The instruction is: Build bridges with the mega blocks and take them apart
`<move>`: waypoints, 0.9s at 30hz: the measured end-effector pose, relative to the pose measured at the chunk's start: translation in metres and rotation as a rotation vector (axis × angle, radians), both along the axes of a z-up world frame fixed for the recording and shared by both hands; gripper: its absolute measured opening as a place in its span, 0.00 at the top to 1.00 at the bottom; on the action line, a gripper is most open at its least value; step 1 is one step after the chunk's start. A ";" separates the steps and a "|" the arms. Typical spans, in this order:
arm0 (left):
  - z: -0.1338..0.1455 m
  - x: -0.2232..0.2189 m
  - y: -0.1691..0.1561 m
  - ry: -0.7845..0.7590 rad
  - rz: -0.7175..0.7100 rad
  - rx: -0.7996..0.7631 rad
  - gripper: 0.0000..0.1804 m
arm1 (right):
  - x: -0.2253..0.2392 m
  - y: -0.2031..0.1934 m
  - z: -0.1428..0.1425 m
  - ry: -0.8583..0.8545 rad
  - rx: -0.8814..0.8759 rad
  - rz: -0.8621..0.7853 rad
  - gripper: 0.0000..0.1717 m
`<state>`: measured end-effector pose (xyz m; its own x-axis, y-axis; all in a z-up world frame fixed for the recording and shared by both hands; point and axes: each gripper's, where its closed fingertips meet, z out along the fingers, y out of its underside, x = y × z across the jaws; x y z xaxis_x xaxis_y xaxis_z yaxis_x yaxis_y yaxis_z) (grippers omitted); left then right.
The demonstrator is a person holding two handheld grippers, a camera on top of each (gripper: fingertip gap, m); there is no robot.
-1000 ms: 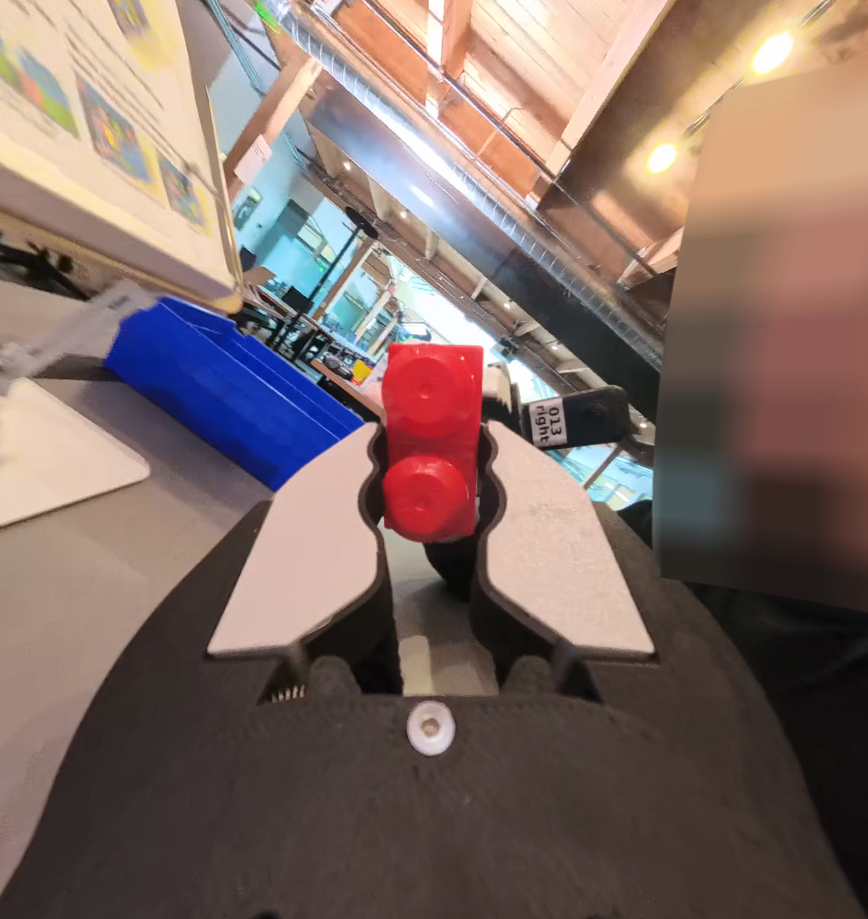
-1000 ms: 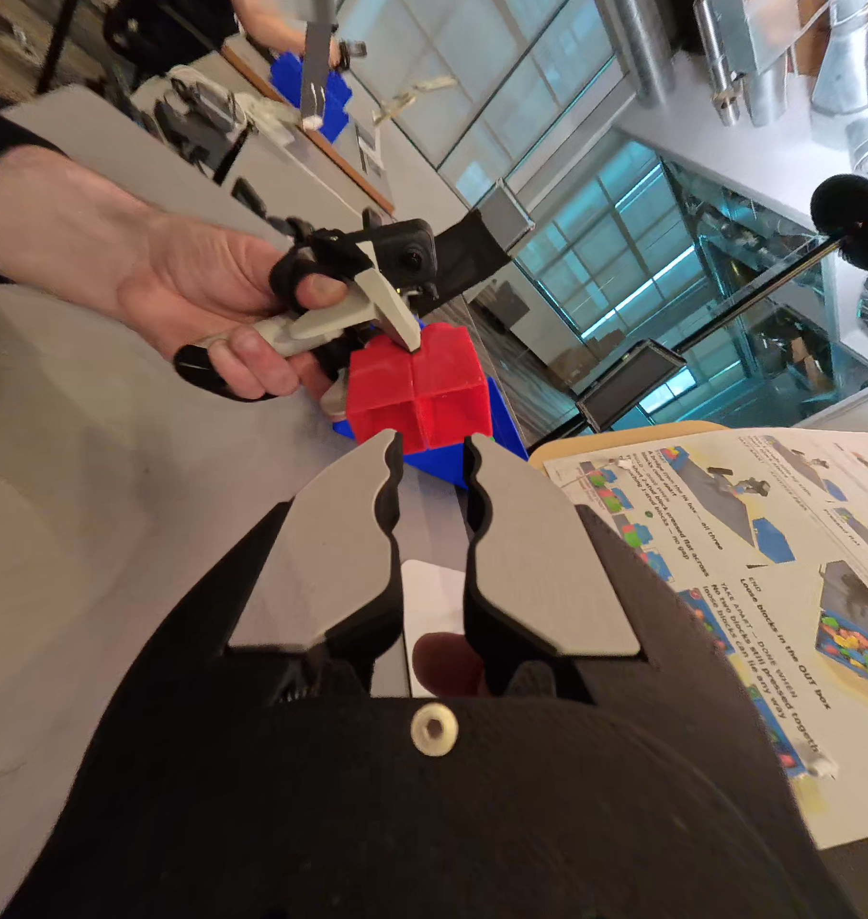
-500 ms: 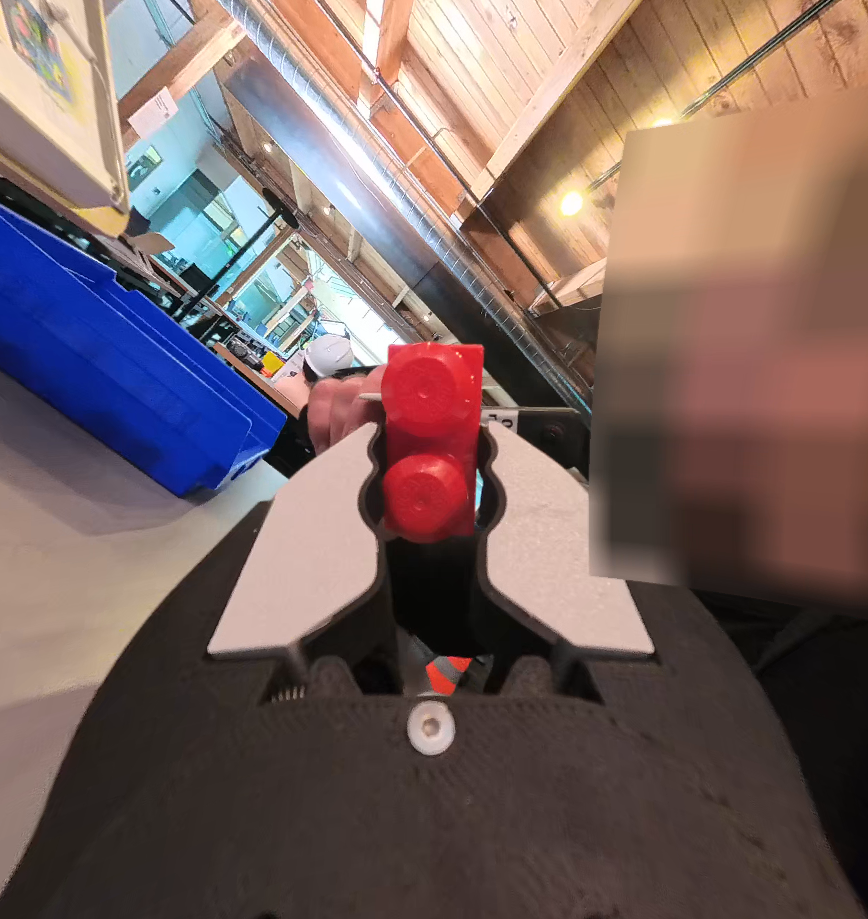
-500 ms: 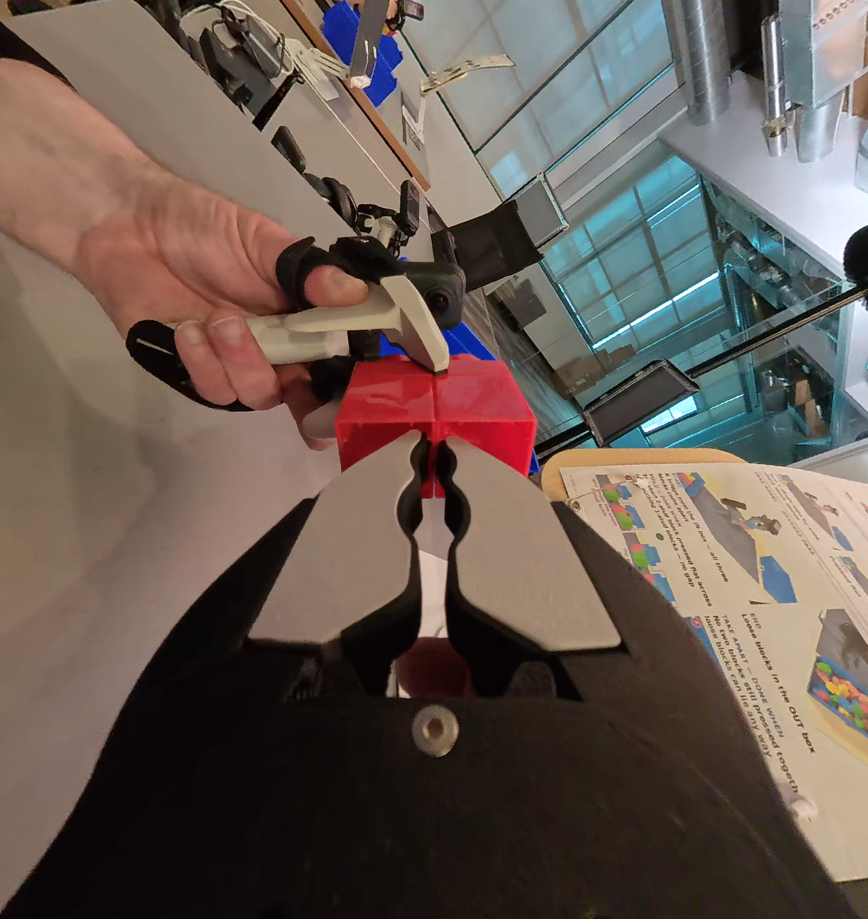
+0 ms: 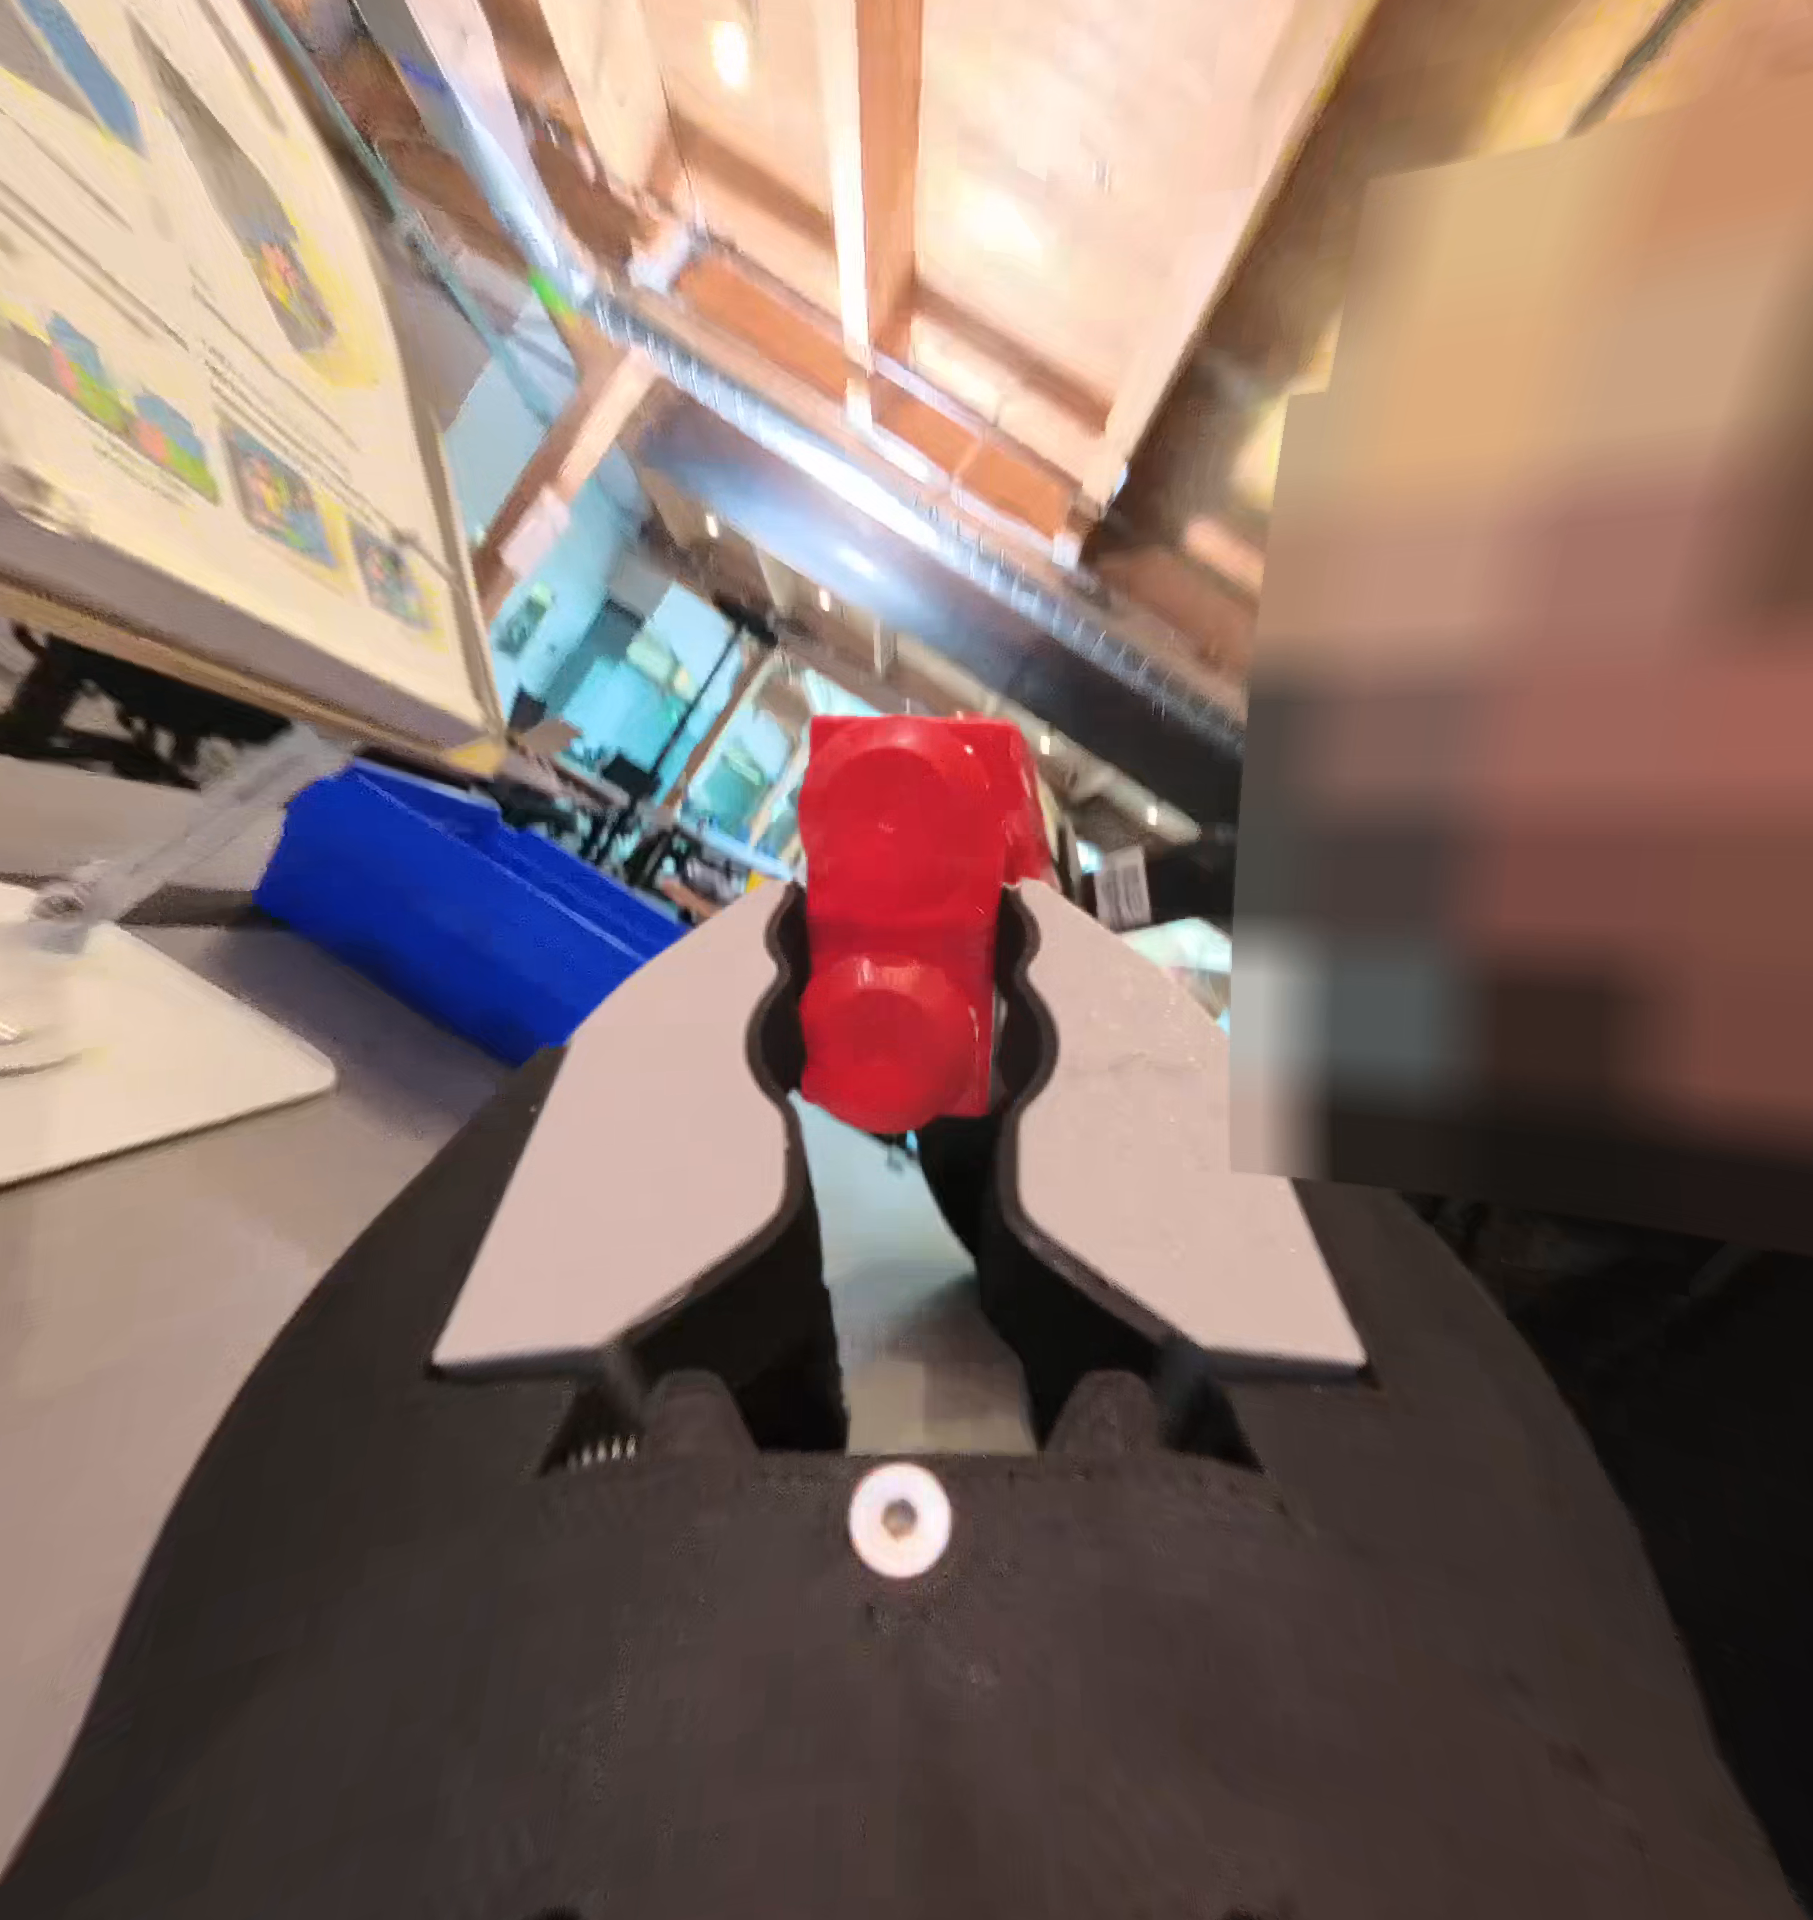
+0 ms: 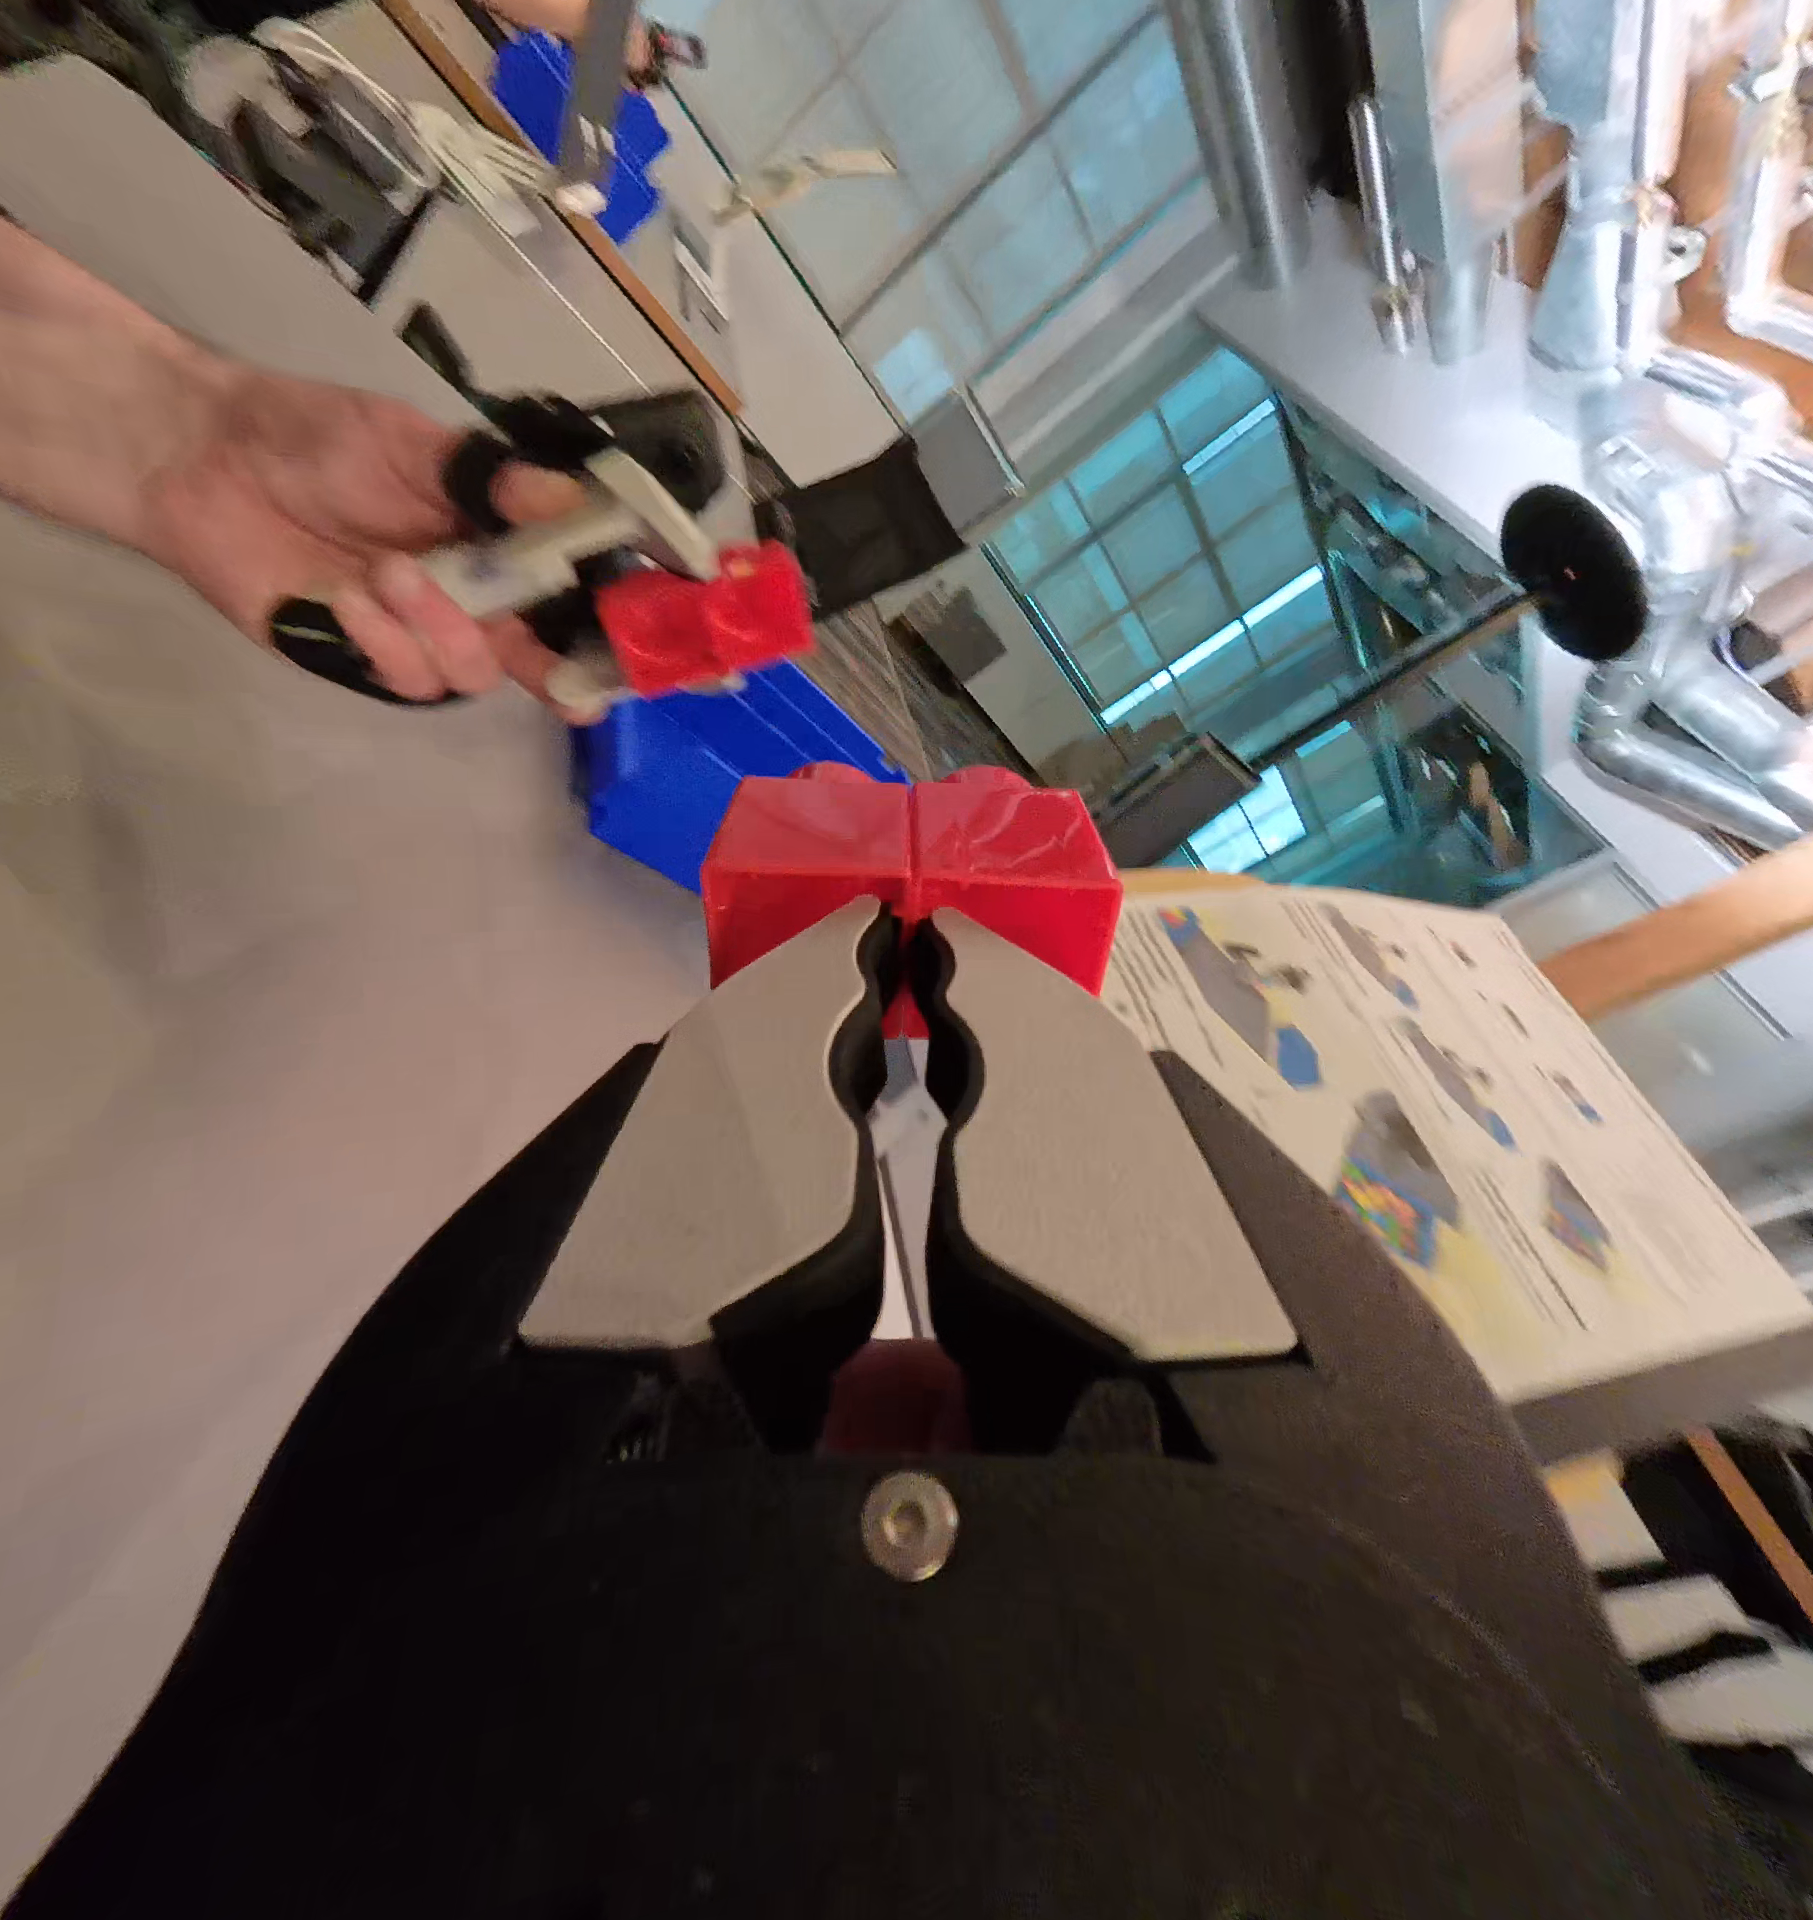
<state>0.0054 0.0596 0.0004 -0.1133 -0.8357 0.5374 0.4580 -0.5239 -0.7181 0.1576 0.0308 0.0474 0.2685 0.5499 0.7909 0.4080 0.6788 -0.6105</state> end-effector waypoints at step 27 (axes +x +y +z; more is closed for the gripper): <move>-0.038 0.047 0.000 0.164 -0.087 -0.054 0.81 | 0.224 0.169 -0.059 0.087 -0.534 -0.839 0.78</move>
